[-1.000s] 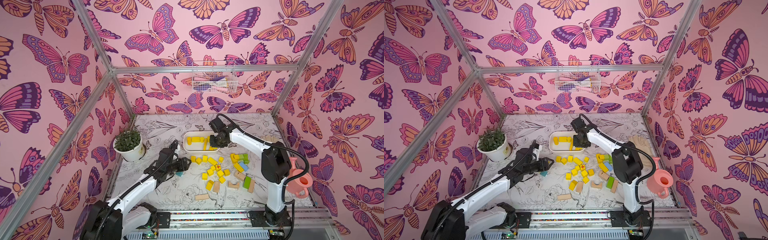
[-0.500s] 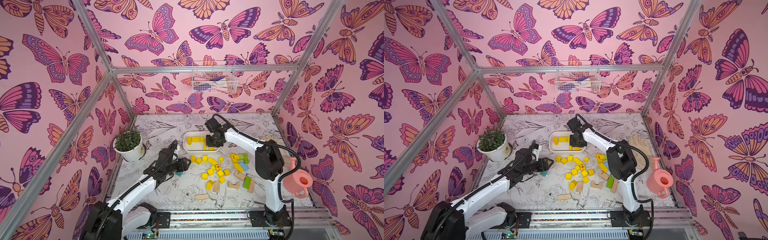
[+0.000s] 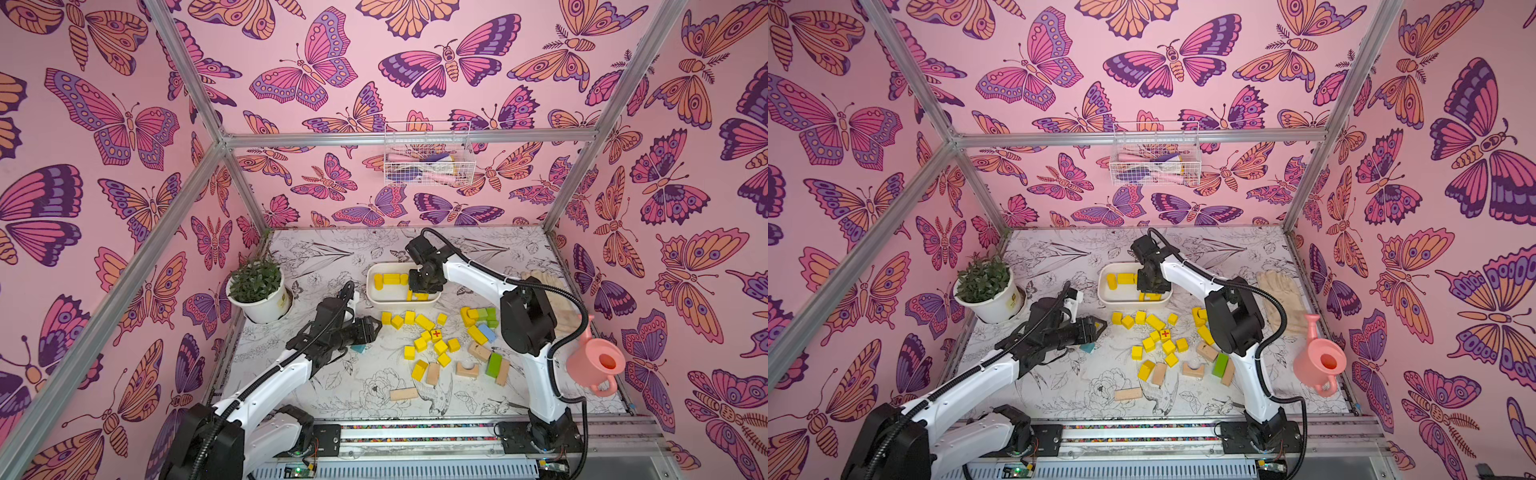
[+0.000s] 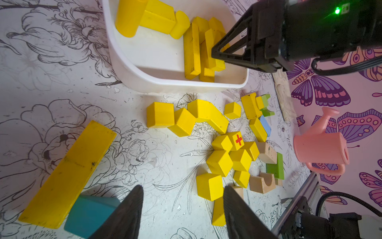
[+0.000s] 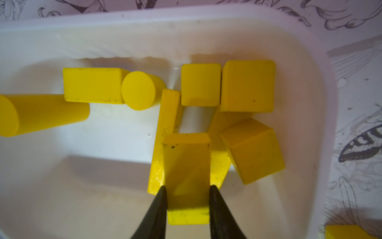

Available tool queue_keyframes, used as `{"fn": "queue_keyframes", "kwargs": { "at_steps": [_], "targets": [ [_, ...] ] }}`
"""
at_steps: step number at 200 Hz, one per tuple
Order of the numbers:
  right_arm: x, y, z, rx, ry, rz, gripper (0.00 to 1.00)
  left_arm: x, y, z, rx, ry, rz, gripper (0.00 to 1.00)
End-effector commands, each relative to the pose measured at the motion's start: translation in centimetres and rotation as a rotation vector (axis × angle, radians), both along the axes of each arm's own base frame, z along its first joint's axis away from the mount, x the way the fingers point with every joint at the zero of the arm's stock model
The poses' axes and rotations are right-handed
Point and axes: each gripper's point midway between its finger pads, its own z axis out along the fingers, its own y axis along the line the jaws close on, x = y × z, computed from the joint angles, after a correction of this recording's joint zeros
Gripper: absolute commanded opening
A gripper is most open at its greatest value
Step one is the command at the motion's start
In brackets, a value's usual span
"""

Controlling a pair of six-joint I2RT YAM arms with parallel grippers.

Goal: Pick out the yellow building blocks
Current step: Place the building block in the storage box.

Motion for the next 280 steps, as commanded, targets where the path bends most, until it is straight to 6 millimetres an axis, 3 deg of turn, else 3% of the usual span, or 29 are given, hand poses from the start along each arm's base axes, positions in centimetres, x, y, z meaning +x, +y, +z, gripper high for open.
{"fn": "queue_keyframes", "kwargs": {
  "at_steps": [1, 68, 139, 205, 246, 280],
  "targets": [
    [0.1, 0.0, -0.3, -0.041, -0.001, -0.006, 0.28, -0.2, 0.2, -0.1, -0.013, -0.003, 0.0, 0.62],
    [0.1, -0.2, -1.1, -0.063, 0.015, -0.006, 0.34, -0.2, 0.2, -0.1, -0.018, -0.001, 0.0, 0.62],
    [0.1, 0.0, -0.6, -0.055, 0.01, 0.002, 0.4, -0.2, 0.3, -0.2, -0.016, 0.001, 0.003, 0.62],
    [-0.6, -0.6, 2.9, -0.029, -0.038, 0.022, 0.4, -0.2, 0.3, -0.2, -0.016, 0.004, 0.006, 0.62],
    [-1.9, -2.5, 5.5, -0.043, -0.087, 0.026, 0.4, -0.1, 0.3, -0.3, -0.015, 0.008, 0.007, 0.62],
    [-2.9, -4.6, 5.9, -0.05, -0.092, 0.006, 0.4, -0.1, 0.3, -0.3, -0.015, 0.009, 0.007, 0.62]
  ]
}}
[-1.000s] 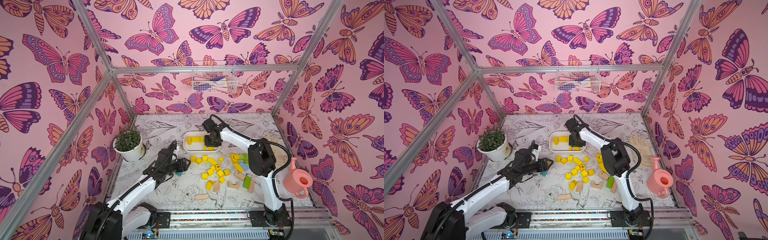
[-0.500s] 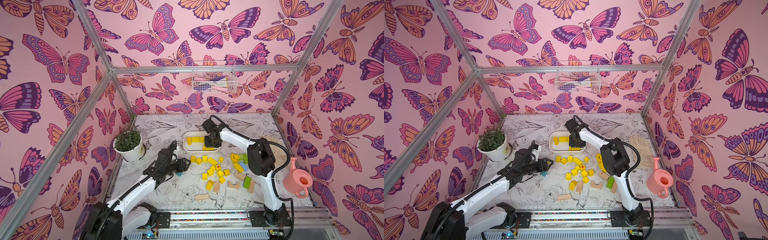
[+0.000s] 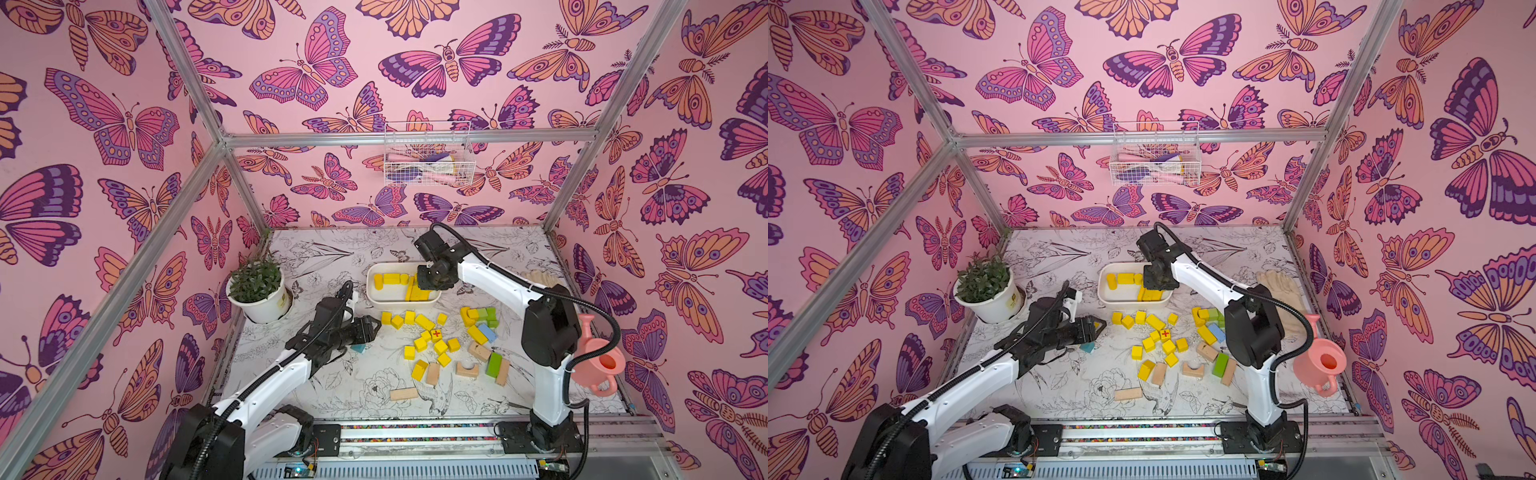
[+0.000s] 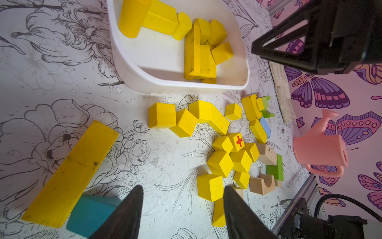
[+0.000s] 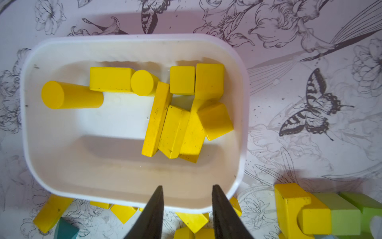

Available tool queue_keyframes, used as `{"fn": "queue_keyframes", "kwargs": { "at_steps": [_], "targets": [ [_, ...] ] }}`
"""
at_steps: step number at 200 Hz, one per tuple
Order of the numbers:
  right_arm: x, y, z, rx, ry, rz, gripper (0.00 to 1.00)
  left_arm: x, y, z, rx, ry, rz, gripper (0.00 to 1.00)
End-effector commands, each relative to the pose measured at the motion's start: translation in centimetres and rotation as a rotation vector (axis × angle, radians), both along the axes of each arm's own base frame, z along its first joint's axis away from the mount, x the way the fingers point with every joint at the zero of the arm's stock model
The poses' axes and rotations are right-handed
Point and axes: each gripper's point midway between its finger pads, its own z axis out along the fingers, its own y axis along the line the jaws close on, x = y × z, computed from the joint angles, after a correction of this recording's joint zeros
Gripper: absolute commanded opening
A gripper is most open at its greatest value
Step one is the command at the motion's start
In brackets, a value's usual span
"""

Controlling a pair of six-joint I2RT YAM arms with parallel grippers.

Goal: Pick out the yellow building blocks
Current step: Place the building block in the storage box, then pick up the building block from the center of the board.

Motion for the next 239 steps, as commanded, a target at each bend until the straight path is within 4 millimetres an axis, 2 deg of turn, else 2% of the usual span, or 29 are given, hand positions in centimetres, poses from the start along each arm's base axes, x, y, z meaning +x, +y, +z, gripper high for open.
{"fn": "queue_keyframes", "kwargs": {
  "at_steps": [1, 71, 123, 181, 239],
  "targets": [
    [-0.9, -1.9, 0.1, -0.037, -0.002, -0.005, 0.4, -0.2, 0.1, -0.3, -0.01, 0.005, -0.001, 0.62],
    [-2.0, -7.5, -1.4, -0.053, 0.018, -0.078, 0.4, -0.2, 0.1, -0.4, -0.007, 0.009, 0.003, 0.62],
    [-2.8, -11.6, -4.7, -0.073, 0.069, -0.143, 0.41, -0.2, 0.2, -0.5, -0.004, 0.014, 0.006, 0.62],
    [-3.7, -13.8, -7.2, -0.088, 0.098, -0.166, 0.41, -0.1, 0.2, -0.7, 0.001, 0.024, 0.011, 0.62],
    [-4.6, -14.6, -8.8, -0.027, 0.126, -0.204, 0.42, 0.0, 0.2, -0.9, 0.005, 0.036, 0.015, 0.62]
  ]
}}
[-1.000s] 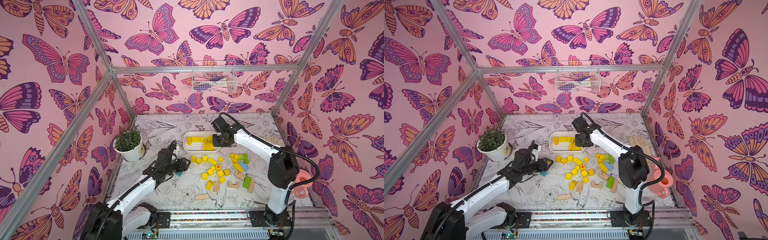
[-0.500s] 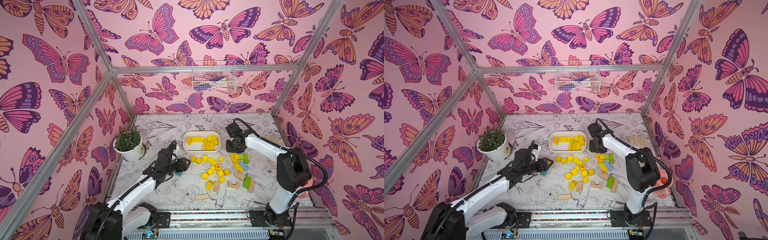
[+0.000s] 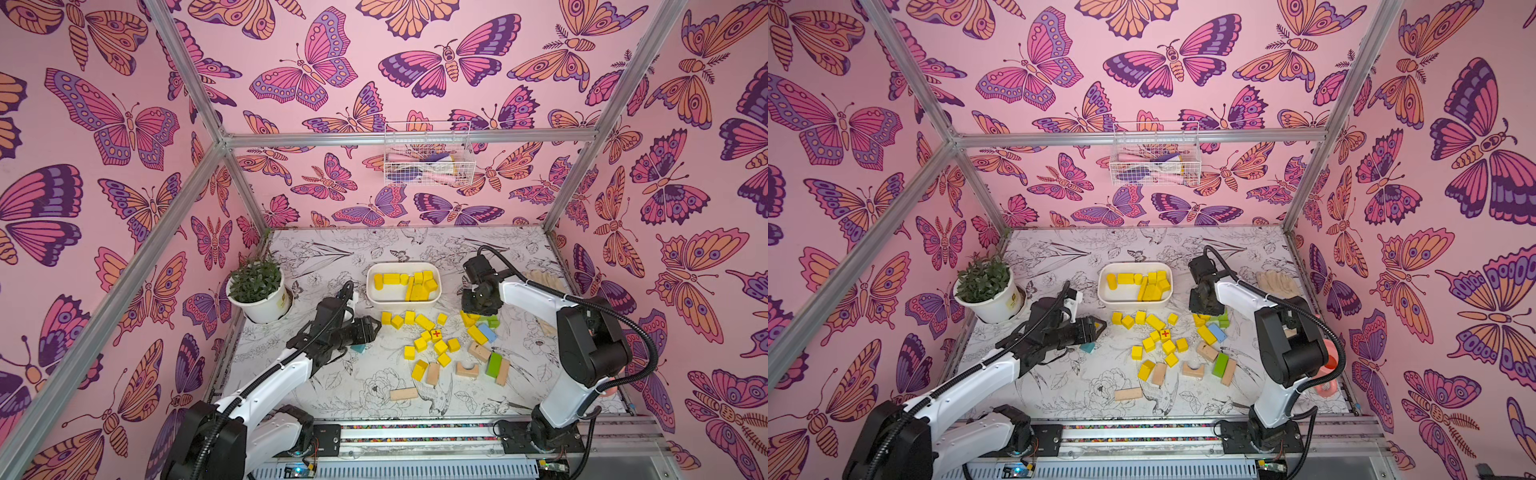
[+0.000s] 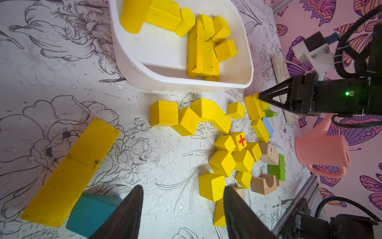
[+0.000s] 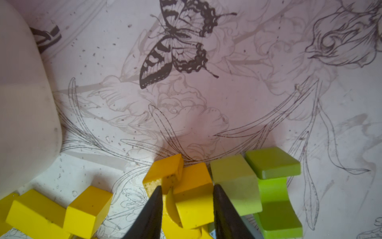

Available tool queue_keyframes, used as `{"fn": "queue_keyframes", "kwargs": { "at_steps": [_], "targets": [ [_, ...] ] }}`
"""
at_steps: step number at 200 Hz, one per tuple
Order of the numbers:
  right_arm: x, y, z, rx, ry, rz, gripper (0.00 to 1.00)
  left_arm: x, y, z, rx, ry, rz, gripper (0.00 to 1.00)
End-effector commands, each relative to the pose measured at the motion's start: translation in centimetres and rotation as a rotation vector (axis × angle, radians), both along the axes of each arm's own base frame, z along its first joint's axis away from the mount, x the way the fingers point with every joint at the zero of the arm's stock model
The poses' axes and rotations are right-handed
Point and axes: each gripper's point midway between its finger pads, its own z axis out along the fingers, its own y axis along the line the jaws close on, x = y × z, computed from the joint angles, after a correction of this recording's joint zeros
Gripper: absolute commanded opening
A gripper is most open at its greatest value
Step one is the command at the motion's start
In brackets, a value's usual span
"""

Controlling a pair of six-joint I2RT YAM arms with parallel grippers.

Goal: Pick out the yellow building blocks
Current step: Pick up the building block from the center of the board.

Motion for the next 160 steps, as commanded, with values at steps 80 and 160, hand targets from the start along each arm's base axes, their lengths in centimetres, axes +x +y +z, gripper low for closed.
{"fn": "queue_keyframes", "kwargs": {
  "at_steps": [80, 160],
  "targets": [
    [-2.3, -0.9, -1.6, 0.094, 0.019, -0.073, 0.42, 0.1, 0.3, -0.5, 0.002, 0.023, 0.018, 0.62],
    [-2.6, -0.8, -2.1, 0.107, 0.027, -0.087, 0.42, 0.1, 0.3, -0.6, 0.002, 0.026, 0.019, 0.62]
  ]
}}
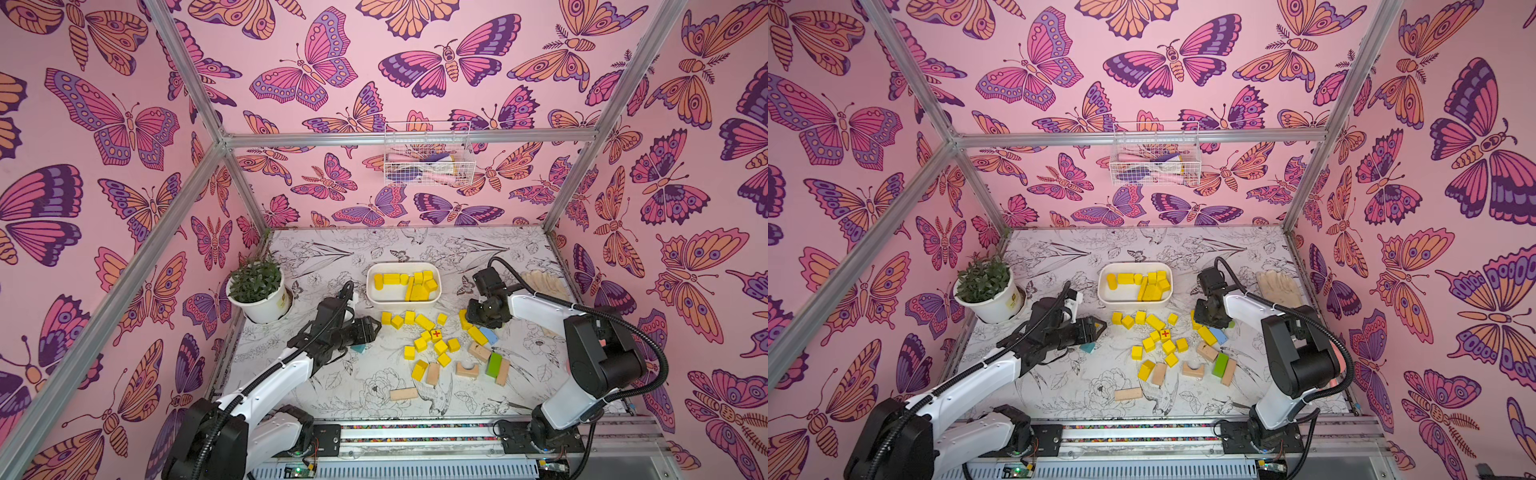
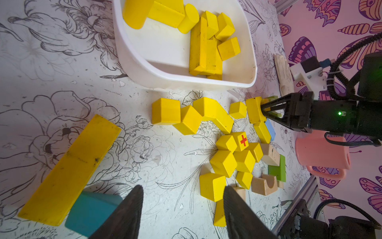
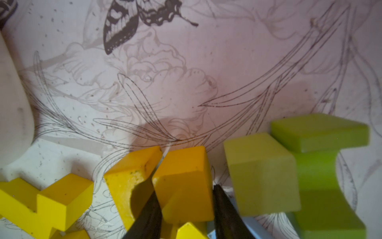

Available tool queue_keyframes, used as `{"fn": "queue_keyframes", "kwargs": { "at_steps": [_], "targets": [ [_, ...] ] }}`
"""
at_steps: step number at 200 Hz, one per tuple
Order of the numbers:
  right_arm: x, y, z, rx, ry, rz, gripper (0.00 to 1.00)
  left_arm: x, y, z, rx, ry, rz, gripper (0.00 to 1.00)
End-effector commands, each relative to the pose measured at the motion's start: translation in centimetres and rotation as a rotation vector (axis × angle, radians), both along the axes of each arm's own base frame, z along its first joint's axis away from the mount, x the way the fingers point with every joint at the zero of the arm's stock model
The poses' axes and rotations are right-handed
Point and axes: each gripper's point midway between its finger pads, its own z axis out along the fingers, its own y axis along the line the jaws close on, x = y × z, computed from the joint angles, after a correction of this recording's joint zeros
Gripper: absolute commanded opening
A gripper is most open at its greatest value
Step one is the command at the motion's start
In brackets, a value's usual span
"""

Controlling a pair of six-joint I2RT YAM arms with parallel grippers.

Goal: Pick out the yellow building blocks
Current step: Pick up the building block from the center of the board.

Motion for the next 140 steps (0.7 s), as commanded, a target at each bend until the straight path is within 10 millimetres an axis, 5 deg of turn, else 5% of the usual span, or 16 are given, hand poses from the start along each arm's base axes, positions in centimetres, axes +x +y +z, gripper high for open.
{"fn": "queue_keyframes", "kwargs": {
  "at_steps": [1, 140],
  "targets": [
    [0.1, -0.1, 0.1, 0.008, 0.008, -0.016, 0.42, 0.1, 0.2, -0.2, 0.006, 0.008, 0.009, 0.62],
    [-0.2, -0.6, 1.2, 0.021, -0.074, -0.035, 0.42, 0.2, 0.1, -0.4, 0.008, 0.017, 0.003, 0.62]
  ]
}}
